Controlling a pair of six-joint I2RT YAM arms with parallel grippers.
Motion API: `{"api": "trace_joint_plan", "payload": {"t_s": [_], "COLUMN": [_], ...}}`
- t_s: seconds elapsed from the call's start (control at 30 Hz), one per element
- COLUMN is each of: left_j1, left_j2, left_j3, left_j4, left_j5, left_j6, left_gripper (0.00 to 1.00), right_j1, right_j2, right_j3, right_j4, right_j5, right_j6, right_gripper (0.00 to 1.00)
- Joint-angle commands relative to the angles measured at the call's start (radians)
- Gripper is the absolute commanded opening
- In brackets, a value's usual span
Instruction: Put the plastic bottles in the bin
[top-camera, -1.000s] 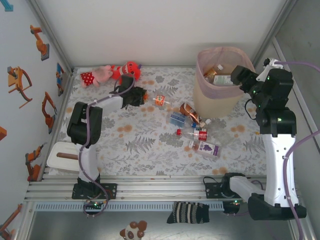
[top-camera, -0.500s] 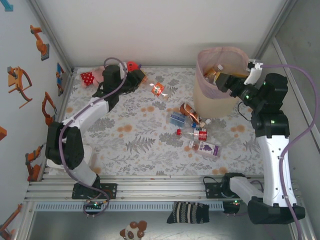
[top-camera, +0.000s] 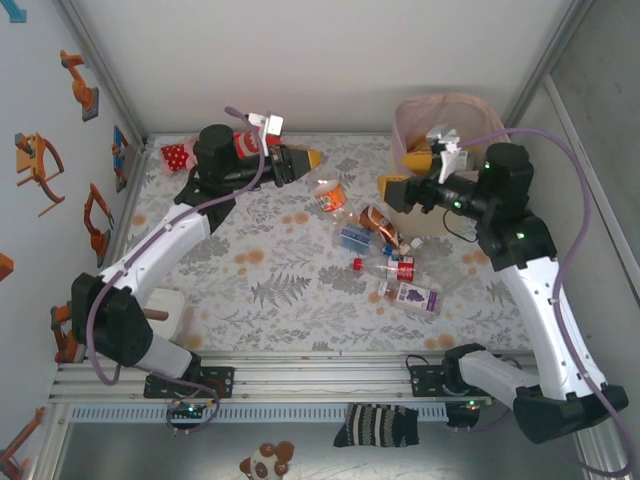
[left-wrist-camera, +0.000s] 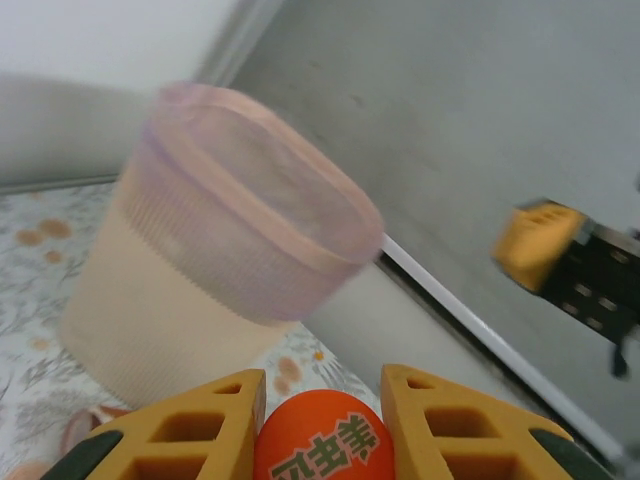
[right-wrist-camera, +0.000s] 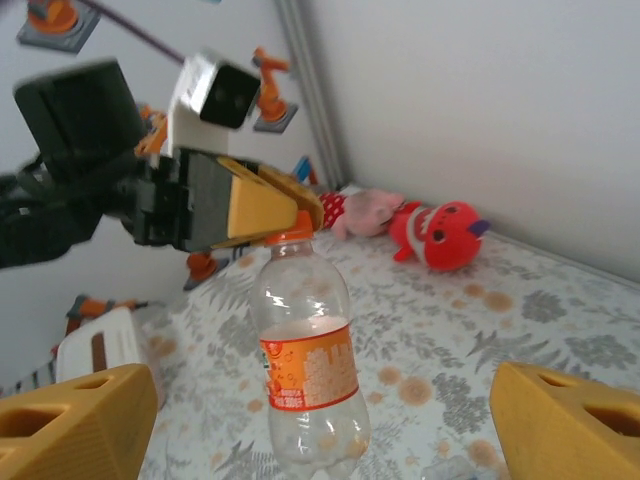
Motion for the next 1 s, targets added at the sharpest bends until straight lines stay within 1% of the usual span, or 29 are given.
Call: {"api": "trace_joint_plan", "payload": {"t_s": [0.0,0.1,0.17,0.3,0.47,0.67,0.97], "left_j1": [-0.03,-0.058,-0.071,-0.09,-0.112,-0.124,-0.129], "left_j2": [-0.074,-0.108,-0.121,-0.138,-0.147,-0.156,-0.16], "left_j3": [0.04,0.045,0.045,0.052,0.068,0.068,0.065], "left_j4": [-0.035,-0.062,-0.06,-0.07,-0.096,-0.098,-0.084], "left_j5": [0.105,0.143,0.167,0.204,0.24,0.242,0.232], "left_j6": [0.204,0.263,0.274,0.288,0.309,0.316,0.317], "left_gripper": [0.15,0.14,0.13,0.13,0.13,0.14,0.18], "right_j1": [0.077,0.149,0.19,0.26,0.317,0.341,0.349], "right_j2": [0.031,0.061,0.081,0.116,0.155,0.182,0.191], "right_j3": [0.039,0.057,0.071,0.088,0.115,0.138,0.153], "right_j4": [-0.045,-0.07,-0.08,-0.08,-0.089,-0.104,-0.136], "right_j5": [-0.019,0.017,0.038,0.035,0.046,0.05,0.05], "right_j6": [-0.129,-0.177,-0.197,-0.231,-0.251,-0.256,-0.259], "right_gripper": [0.88,0.92,0.93,0.96,0.95,0.85,0.66]}}
